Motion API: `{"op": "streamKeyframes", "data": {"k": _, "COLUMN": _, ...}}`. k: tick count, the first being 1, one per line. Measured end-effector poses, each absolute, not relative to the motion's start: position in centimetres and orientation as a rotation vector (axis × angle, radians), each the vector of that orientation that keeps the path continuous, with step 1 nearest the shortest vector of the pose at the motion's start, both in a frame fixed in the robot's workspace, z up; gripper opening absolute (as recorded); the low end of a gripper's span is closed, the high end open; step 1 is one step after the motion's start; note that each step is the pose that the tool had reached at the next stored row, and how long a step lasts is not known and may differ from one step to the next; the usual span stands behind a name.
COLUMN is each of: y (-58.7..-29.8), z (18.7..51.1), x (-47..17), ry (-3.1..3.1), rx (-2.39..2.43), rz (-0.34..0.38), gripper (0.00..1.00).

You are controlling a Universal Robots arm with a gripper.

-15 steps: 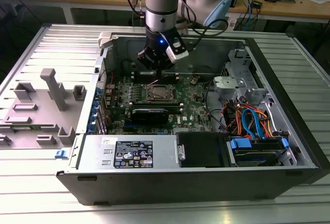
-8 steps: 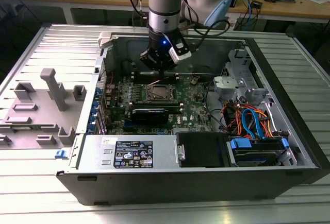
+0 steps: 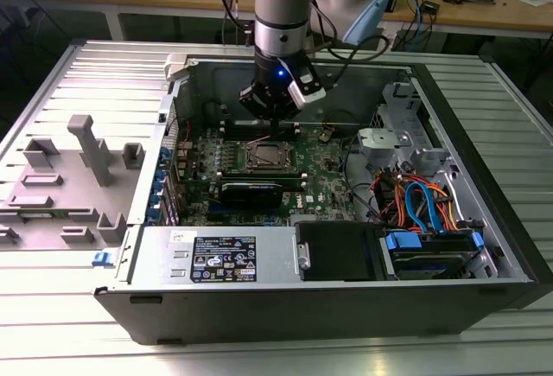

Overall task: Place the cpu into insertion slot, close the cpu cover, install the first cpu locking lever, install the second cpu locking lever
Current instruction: 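Install the first cpu locking lever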

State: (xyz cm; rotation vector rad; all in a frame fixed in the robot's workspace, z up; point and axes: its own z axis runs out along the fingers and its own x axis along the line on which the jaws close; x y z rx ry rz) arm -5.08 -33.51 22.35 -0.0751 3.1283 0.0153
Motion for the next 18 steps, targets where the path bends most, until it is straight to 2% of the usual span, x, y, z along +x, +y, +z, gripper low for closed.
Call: {"op": "streamKeyframes", "data": {"k": 18, "y": -33.50, "z": 21.73, "x": -4.65, "ry": 3.128, "rx": -0.075, "rz": 0.015, "gripper": 0.11}}
